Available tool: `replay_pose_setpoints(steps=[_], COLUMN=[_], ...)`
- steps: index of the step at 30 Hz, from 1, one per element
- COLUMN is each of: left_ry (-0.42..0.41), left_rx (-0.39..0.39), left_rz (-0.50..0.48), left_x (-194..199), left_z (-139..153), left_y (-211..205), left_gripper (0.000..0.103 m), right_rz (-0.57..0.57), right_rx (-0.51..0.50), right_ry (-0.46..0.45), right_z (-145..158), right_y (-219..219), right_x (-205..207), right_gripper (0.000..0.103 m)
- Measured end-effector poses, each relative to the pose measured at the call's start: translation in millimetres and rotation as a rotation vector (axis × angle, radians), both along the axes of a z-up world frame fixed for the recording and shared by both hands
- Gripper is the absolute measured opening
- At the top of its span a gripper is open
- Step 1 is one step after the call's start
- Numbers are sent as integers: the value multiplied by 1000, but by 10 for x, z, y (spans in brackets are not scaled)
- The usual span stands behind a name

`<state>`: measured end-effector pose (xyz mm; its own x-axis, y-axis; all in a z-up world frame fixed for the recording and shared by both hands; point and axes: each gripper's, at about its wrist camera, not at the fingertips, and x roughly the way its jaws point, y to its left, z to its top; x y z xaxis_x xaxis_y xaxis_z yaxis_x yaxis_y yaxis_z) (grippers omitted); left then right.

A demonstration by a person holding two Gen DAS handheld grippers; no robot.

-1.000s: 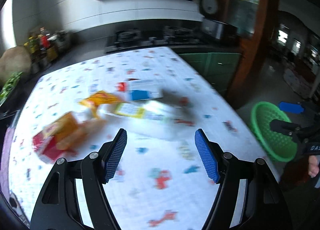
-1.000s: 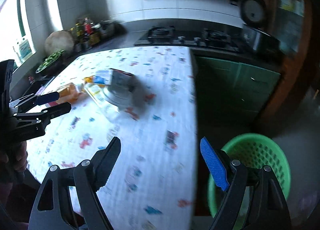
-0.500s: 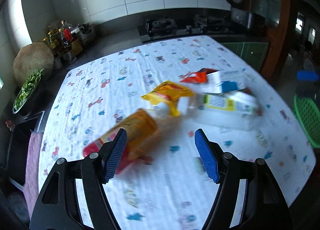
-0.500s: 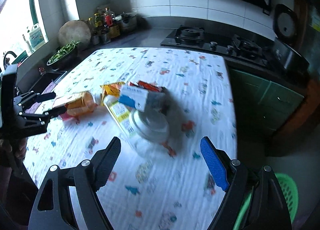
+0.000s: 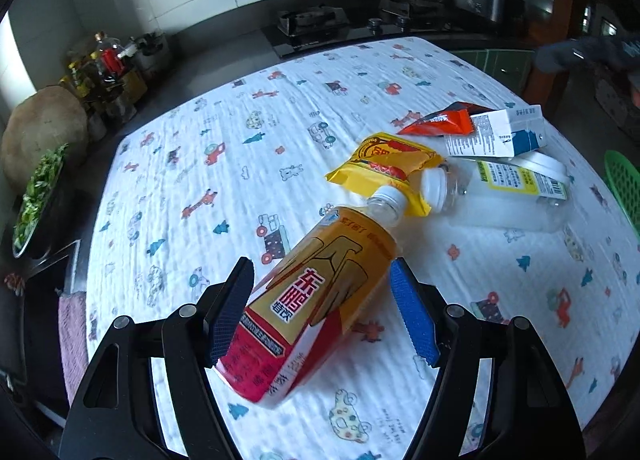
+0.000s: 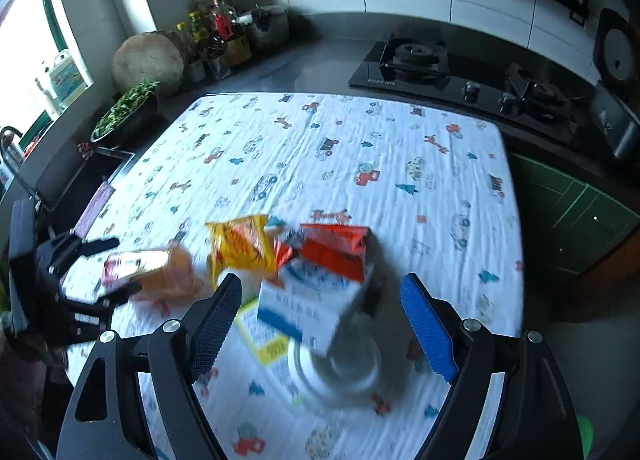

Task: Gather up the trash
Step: 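Close the right tool on the red snack bag and lift it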

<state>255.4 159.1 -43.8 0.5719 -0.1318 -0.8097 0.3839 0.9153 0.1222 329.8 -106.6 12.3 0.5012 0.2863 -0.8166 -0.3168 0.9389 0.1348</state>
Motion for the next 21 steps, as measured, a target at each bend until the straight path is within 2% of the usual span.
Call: replay_pose_setpoints(steps=[5, 10, 15, 21], left_ry=[31, 55, 74, 99], left_rx=[4, -2, -17, -31], left_rz=[-44, -78, -107, -144], left_x=[83, 161, 239, 293], left_z=[-87, -153, -188, -214], left_y=[24, 55, 76, 28], left_gripper=[70, 70, 73, 74], right_rz=[-47, -73, -109, -121], right_rx=[47, 36, 59, 33], right_ry=[112, 205, 292, 335], right_z=[-181, -440, -711, -906], right_y=[73, 169, 178, 225], right_x=[501, 837, 1053, 1201], right_gripper=[79, 78, 76, 75])
